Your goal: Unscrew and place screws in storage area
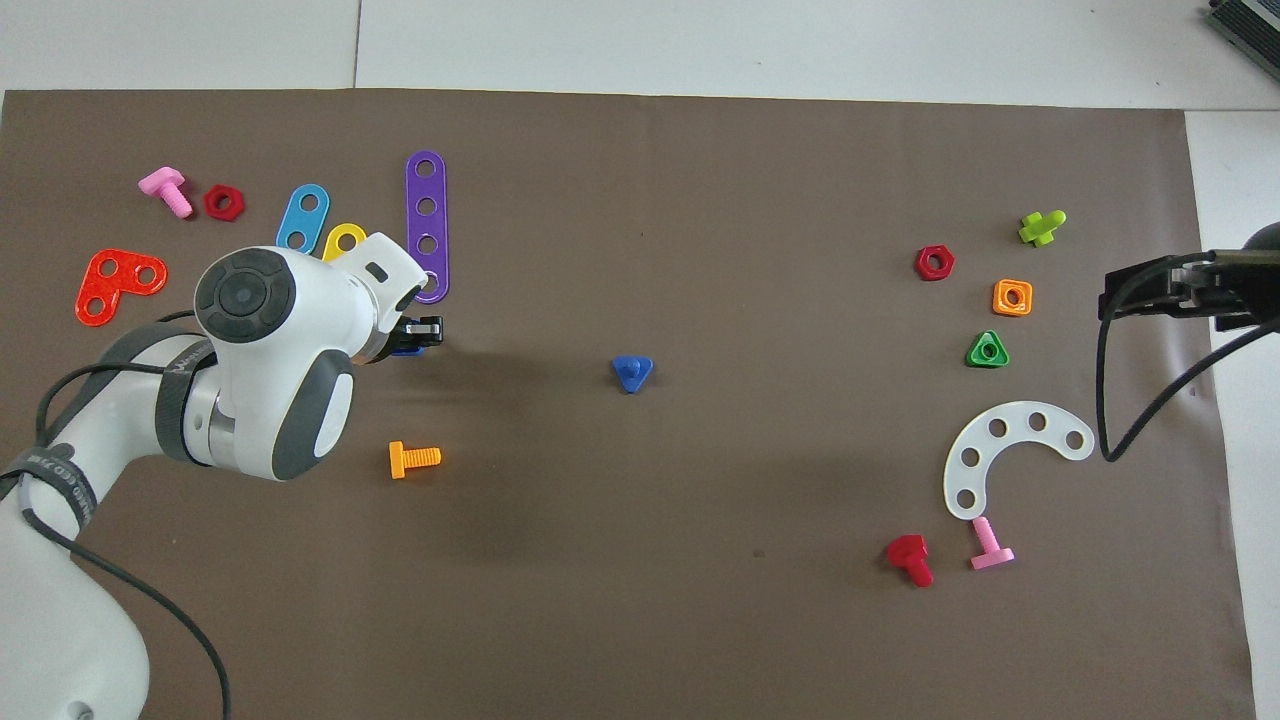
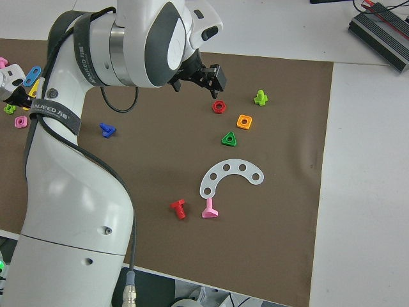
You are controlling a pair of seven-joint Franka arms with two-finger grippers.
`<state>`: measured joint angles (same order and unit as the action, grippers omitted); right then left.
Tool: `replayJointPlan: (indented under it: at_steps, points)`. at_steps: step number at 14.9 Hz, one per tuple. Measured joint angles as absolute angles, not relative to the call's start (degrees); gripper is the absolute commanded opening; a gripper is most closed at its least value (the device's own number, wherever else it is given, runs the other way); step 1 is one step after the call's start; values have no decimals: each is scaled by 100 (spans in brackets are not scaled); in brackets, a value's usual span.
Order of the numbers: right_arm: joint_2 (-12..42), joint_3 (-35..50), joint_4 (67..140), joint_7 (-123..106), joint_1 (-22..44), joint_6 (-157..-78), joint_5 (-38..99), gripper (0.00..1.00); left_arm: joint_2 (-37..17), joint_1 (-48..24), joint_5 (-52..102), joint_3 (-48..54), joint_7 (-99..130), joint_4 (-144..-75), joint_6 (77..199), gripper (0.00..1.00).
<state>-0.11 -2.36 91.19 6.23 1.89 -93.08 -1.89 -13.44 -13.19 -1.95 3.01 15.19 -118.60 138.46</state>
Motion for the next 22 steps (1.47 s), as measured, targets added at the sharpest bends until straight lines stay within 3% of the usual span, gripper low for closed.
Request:
replayJointPlan:
  at_steps: [1, 2, 3, 5, 8, 12, 17, 22]
  points:
    - [-12, -226, 9129, 623, 194, -9316, -187, 100, -1342, -1289, -195, 302, 1487, -11932, 13960, 7]
    - [-13, -207, 9153, 623, 221, -9332, -185, 100, -1342, -1275, -195, 303, 1476, -11998, 14074, 17]
    - [-13, -198, 9190, 623, 304, -9375, -184, 100, -1342, -1272, -195, 305, 1471, -12074, 14197, 40]
    - [-18, -189, 9361, 741, 569, -9642, -183, 100, -1343, -1271, -195, 314, 1469, -12190, 14323, 99]
    - [28, -171, 9748, 1426, 1091, -10184, -183, 100, -1339, -1272, -195, 336, 1461, -12211, 14315, 100]
    - [484, -146, 9910, 2196, 1881, -10832, -183, 100, -1099, -1271, -195, 345, 1456, -11989, 13744, 100]
    - [1436, -133, 9925, 3612, 3111, -11948, -196, 100, -252, -1071, -196, 276, 945, -11766, 12750, 100]
    - [2025, -139, 9805, 3985, 3510, -12593, -231, 100, 652, -355, -198, 243, -6, -11707, 11833, 100]
